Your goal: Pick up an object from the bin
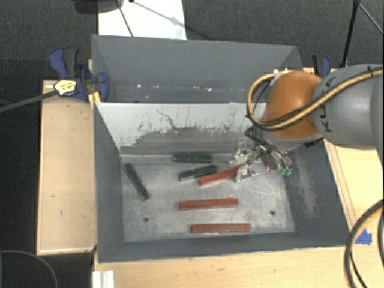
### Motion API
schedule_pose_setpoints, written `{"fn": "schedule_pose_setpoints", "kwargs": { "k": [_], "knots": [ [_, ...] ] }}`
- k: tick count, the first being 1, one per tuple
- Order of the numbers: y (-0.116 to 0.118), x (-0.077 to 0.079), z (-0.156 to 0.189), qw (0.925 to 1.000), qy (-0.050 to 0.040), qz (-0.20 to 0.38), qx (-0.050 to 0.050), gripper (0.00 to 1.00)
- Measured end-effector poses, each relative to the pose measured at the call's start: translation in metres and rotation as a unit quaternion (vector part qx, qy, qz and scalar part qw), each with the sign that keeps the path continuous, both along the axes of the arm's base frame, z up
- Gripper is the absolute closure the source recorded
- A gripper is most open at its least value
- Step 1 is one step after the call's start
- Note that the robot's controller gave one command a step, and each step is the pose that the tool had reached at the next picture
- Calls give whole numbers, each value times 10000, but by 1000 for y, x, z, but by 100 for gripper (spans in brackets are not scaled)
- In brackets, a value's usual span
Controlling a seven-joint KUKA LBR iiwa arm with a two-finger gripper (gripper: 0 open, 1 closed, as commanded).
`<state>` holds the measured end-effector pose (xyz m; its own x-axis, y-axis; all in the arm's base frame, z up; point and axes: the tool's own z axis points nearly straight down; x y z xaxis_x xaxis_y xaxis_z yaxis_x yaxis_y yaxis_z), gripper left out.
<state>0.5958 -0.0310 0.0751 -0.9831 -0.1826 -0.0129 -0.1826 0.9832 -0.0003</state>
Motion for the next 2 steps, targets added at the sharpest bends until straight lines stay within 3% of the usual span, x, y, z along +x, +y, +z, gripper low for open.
{"fn": "schedule_pose_setpoints", "kwargs": {
  "k": [2],
  "knots": [
    [0, -2, 2, 10000, 10, 3, -1, 100]
  ]
}}
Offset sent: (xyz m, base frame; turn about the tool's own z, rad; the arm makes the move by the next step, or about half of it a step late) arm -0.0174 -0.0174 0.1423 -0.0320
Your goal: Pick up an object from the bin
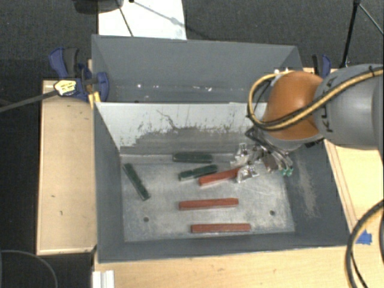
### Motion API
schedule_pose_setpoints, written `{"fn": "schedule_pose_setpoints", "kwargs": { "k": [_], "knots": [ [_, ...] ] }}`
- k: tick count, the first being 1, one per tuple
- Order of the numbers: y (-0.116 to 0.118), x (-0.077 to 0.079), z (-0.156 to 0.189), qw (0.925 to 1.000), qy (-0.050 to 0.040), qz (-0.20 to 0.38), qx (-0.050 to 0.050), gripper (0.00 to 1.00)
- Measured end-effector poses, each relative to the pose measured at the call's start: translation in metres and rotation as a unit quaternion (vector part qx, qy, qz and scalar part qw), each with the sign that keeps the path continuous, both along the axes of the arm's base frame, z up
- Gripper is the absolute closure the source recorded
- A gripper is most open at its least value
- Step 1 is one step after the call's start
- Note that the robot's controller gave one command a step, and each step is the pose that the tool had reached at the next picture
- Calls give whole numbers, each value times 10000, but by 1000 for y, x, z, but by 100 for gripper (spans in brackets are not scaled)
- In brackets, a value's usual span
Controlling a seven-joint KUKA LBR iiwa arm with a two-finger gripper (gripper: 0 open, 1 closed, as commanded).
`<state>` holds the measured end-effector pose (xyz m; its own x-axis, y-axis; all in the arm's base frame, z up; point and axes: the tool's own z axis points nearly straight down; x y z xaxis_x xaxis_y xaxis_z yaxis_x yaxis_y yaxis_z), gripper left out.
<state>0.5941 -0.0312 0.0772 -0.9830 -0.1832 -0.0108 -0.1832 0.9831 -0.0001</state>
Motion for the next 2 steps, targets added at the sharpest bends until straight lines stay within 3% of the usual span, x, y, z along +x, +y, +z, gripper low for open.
{"fn": "schedule_pose_setpoints", "kwargs": {
  "k": [1, 2],
  "knots": [
    [-2, -12, 38, 9970, 15, 779, -18, 100],
    [-11, -15, 193, 9920, 10, 1265, -23, 100]
  ]
}}
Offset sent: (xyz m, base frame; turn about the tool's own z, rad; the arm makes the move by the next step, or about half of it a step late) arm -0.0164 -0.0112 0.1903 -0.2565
